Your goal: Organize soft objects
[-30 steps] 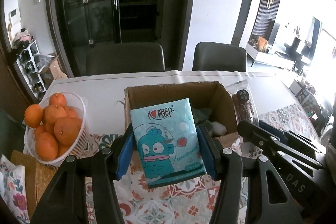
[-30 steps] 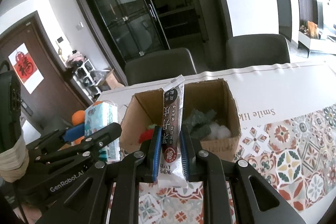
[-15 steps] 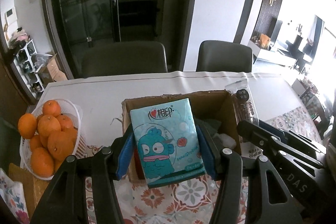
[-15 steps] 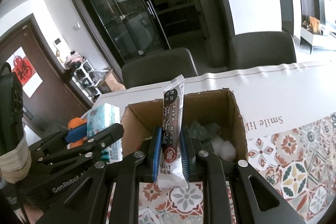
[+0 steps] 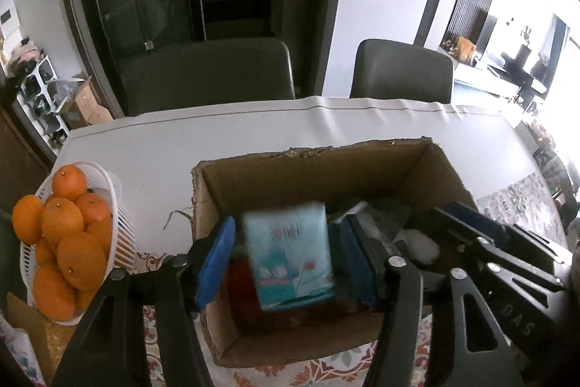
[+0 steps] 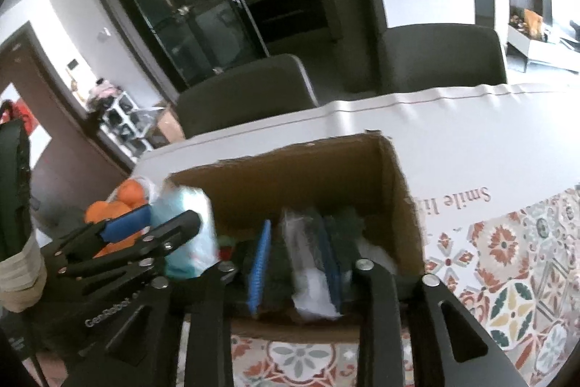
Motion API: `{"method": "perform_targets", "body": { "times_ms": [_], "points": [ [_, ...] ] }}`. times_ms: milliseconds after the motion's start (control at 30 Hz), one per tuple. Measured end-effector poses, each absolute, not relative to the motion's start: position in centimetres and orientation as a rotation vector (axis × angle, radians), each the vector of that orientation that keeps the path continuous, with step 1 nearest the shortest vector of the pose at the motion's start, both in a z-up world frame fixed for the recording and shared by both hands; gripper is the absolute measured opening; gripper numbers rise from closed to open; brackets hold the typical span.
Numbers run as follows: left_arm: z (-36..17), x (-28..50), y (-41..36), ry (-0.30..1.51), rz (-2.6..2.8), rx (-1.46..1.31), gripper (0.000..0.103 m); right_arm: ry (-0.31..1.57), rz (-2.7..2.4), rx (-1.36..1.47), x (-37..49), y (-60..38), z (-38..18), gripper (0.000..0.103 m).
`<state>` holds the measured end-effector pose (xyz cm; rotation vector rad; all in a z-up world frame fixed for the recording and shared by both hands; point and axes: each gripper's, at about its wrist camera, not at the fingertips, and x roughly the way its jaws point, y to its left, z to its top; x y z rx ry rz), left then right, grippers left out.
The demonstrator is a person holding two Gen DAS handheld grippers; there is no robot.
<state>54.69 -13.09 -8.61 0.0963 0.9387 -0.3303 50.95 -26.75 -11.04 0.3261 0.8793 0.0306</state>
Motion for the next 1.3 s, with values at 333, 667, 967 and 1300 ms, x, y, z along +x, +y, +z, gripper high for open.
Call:
{"method": "perform_targets", "body": {
  "times_ms": [333,667,967,1300],
  "points": [
    [-7.3,51.0,-11.8,0.88,-0.258,0.104,0.081,0.82,-0.072,0.193,46.9,-26.0,-8.1,0.053],
    [-3.7,43.4,-8.5,0.763,-0.185,0.101,0.096,0.73,-0.141,0.151,39.0,-24.1,-4.2,0.07],
    [-0.4,35.6,-6.0,0.636,-0.145,0.136,0.103,0.661,-0.227,0.116,31.6,-22.8,-1.0,0.082],
    [2.9,27.8,-4.6,0.569,-0.141,0.105,0.103,0.581,-0.241,0.087,24.2,-22.0,2.7,0.089]
  ]
}}
